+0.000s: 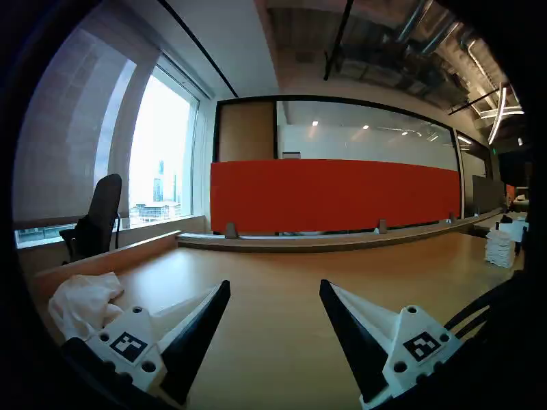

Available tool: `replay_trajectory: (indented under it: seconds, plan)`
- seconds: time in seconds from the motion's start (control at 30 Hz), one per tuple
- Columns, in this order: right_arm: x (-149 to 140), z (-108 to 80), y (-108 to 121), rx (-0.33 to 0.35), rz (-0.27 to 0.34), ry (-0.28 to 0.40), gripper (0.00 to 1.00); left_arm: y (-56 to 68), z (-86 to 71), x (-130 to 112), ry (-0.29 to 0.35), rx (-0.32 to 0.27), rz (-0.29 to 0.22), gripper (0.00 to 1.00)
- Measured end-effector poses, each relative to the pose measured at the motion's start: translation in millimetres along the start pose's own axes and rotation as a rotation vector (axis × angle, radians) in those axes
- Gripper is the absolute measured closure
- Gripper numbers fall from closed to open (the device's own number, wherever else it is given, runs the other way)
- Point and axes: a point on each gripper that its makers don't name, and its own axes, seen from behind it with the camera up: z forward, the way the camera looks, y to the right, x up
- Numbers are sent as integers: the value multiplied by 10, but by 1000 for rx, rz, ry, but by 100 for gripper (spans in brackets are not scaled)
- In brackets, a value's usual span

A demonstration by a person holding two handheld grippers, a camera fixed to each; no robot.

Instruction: Fold towel

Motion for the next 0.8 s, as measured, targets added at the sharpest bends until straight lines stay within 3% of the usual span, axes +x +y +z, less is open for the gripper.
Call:
replay_trajectory:
  seconds: [0.8]
  plan:
    - [-84,-43,-18,-3,-22,9,0,11,-4,-3,0,0,0,3]
